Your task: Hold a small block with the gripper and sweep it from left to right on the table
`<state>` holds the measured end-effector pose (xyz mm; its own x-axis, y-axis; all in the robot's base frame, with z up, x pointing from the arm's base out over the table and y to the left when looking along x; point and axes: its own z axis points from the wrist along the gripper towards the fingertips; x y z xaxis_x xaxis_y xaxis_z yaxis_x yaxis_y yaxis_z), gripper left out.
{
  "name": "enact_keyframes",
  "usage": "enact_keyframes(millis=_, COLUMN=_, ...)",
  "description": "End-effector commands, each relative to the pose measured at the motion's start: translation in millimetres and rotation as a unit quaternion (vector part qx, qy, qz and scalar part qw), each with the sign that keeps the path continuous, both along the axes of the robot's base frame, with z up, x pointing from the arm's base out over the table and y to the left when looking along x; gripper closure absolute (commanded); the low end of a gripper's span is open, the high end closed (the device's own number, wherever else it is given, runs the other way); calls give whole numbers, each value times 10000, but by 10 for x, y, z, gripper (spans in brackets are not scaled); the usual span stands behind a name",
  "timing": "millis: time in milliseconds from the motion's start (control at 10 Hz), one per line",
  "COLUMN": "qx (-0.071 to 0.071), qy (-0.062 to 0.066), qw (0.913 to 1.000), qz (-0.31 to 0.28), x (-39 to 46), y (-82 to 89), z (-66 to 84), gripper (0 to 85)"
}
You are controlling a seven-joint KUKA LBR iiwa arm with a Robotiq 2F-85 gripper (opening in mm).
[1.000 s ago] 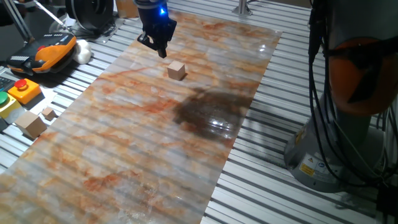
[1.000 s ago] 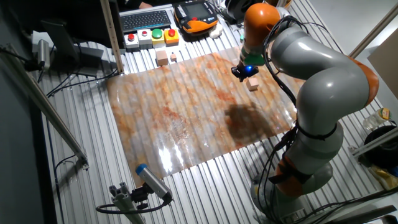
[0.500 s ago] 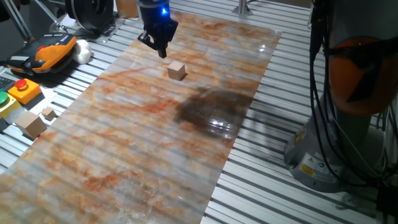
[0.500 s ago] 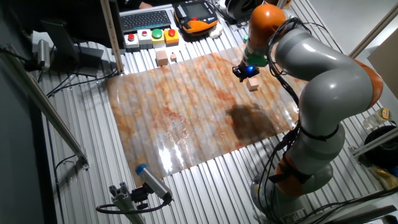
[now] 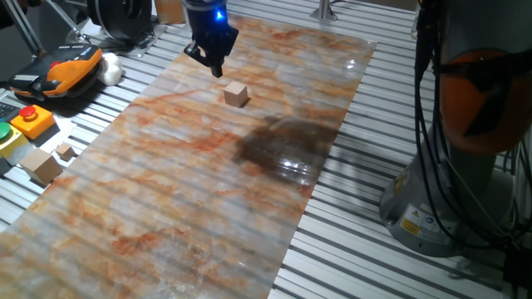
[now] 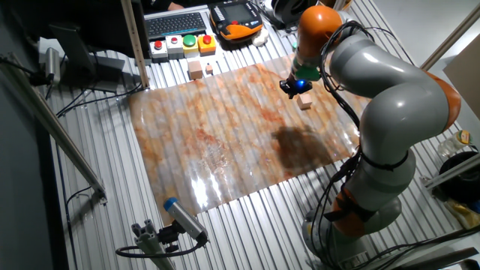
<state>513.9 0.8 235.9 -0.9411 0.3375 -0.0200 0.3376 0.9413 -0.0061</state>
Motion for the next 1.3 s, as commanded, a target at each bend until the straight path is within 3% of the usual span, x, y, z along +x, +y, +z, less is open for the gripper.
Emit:
enact_keyframes(millis=0, qx=-21, qy=1, qw=10000, qz=6, x=0, y=1, z=0, gripper=850)
enact_keyframes(millis=300, qx=-32, qy=14, qw=10000, qz=-41, x=0, y=1, z=0, gripper=850)
enact_keyframes(millis=400, qx=-14, qy=90, qw=9999, qz=59, x=15, y=-27, z=8, gripper=850)
enact_keyframes(millis=500, qx=-9, qy=85, qw=9998, qz=205, x=89, y=-216, z=37, gripper=850)
enact_keyframes(millis=600, qx=-94, qy=27, qw=9991, qz=403, x=139, y=-458, z=16, gripper=850)
enact_keyframes(millis=800, qx=-22, qy=54, qw=9981, qz=611, x=178, y=-925, z=-34, gripper=850)
enact_keyframes(millis=1000, qx=141, qy=124, qw=9977, qz=658, x=129, y=-1379, z=-49, gripper=850)
enact_keyframes(millis=1100, qx=228, qy=118, qw=9977, qz=627, x=106, y=-1524, z=-63, gripper=850)
enact_keyframes(millis=1200, qx=136, qy=169, qw=9971, qz=734, x=94, y=-1660, z=-57, gripper=850)
